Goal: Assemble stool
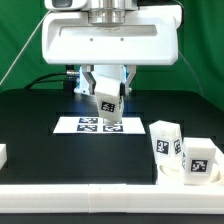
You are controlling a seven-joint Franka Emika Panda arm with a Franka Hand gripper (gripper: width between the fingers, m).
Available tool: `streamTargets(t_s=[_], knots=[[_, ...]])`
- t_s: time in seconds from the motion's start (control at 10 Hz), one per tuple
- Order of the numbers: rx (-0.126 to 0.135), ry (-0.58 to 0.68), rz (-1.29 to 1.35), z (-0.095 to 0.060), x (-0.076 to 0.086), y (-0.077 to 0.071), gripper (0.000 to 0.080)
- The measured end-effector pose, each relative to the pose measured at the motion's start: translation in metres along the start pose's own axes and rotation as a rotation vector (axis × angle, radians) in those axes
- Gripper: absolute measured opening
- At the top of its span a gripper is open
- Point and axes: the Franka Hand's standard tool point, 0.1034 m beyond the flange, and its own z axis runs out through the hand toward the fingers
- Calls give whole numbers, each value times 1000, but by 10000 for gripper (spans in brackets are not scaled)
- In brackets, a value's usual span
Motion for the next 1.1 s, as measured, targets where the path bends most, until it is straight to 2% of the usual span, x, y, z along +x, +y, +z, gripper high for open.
streamTargets(t_s=[0.2,0.4,0.6,0.9,1.0,1.1], knots=[[23,165,28,-4,-22,-12,327],[60,170,98,-7,-46,-33,327],[87,162,144,-6,-58,-65,327],[84,163,121,-5,-58,-64,327],[90,162,142,-5,-59,-71,327],[104,162,141,-5,-61,-90,327]])
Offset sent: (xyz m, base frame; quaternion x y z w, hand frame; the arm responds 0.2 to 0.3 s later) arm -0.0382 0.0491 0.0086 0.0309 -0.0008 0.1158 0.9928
